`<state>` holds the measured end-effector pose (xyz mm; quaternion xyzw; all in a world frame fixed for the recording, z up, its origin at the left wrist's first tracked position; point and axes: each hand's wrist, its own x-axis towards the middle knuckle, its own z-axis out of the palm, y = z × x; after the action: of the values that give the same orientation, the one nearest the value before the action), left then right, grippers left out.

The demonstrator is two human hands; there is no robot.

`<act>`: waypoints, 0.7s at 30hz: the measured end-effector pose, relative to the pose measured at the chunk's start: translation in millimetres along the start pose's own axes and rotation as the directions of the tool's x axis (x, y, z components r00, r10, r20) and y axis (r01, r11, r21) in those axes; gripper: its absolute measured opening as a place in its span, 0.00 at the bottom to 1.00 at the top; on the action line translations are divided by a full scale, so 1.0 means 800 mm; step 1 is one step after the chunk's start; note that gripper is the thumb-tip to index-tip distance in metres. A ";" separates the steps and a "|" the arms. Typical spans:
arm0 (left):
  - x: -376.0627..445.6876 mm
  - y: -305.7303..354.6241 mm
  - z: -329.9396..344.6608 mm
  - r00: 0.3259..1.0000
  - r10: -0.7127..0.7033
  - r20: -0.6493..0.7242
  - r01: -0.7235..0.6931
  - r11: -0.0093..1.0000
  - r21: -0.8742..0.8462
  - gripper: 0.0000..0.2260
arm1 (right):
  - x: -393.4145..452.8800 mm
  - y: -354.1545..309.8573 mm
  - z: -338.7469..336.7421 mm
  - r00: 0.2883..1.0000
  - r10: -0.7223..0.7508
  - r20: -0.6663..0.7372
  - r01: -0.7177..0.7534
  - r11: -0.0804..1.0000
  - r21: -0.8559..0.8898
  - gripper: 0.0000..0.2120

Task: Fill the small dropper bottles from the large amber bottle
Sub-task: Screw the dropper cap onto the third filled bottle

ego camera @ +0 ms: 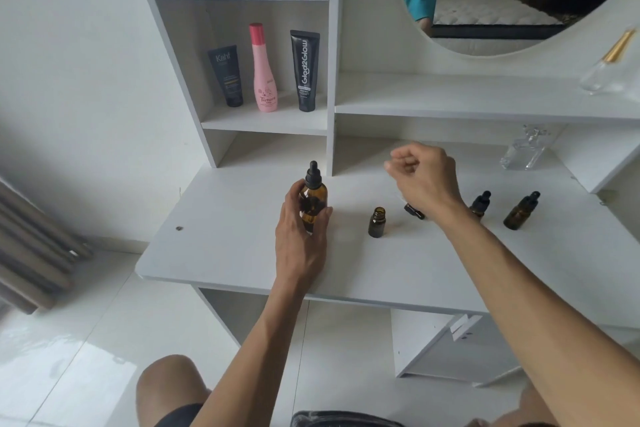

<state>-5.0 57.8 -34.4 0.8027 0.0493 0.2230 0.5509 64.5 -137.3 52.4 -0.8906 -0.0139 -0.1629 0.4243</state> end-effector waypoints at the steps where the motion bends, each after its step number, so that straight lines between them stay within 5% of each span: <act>1: 0.000 0.001 0.000 1.000 0.001 -0.003 -0.001 1.000 0.002 0.24 | -0.001 0.014 -0.001 0.999 0.032 0.030 -0.030 0.998 -0.053 0.11; 11: -0.010 0.006 0.000 0.997 0.027 -0.079 -0.023 0.998 0.054 0.37 | -0.027 0.065 0.007 0.980 0.164 0.111 -0.140 0.971 -0.195 0.23; 15: -0.025 0.020 0.006 0.911 0.322 -0.257 -0.275 0.940 0.204 0.31 | -0.030 0.070 0.010 0.984 0.147 0.097 -0.120 0.963 -0.243 0.20; 18: -0.037 0.029 0.023 0.859 0.479 -0.181 -0.425 0.864 0.269 0.26 | -0.033 0.074 0.012 0.986 0.145 0.081 -0.123 0.963 -0.238 0.15; 21: -0.043 0.043 0.043 0.934 0.355 0.031 -0.351 0.904 0.244 0.25 | -0.038 0.072 0.007 0.987 0.149 0.057 -0.136 0.971 -0.195 0.12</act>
<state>-27.3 3.6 -23.6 0.8587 -0.0657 0.3169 0.3974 46.8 -166.2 -3.6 -0.9310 0.0508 -0.1009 0.3470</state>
